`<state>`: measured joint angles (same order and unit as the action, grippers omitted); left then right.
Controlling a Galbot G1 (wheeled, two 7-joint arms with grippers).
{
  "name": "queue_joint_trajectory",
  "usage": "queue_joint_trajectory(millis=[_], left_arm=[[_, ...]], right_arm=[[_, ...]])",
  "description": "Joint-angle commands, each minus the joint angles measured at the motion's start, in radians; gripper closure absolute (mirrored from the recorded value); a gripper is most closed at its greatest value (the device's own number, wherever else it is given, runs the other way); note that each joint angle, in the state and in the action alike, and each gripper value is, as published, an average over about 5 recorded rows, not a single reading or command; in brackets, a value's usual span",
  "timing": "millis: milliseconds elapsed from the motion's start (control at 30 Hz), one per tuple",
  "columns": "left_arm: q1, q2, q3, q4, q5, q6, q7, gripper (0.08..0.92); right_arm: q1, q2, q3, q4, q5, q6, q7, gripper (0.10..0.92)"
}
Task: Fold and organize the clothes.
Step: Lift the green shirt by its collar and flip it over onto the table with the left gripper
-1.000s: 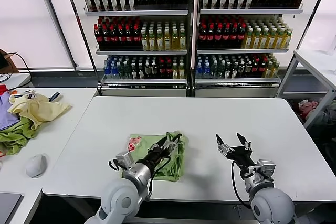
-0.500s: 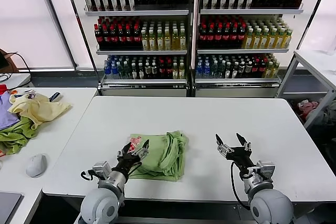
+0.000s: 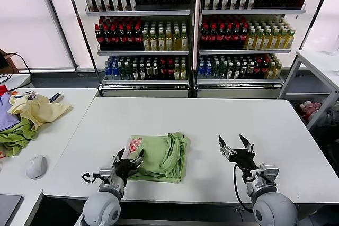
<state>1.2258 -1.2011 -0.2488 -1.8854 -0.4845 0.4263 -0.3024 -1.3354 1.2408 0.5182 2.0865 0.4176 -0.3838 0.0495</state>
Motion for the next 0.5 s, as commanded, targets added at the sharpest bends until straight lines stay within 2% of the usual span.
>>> queue_joint_trajectory(millis=[33, 500], left_arm=[[-0.001, 0.011, 0.008, 0.018, -0.006, 0.09, -0.014, 0.245], [-0.008, -0.003, -0.051, -0.002, -0.324, 0.114, 0.0, 0.641]], right_arm=[[0.0, -0.001, 0.002, 0.006, -0.001, 0.0, 0.0, 0.203], [-0.003, -0.009, 0.009, 0.022, 0.005, -0.001, 0.0, 0.203]])
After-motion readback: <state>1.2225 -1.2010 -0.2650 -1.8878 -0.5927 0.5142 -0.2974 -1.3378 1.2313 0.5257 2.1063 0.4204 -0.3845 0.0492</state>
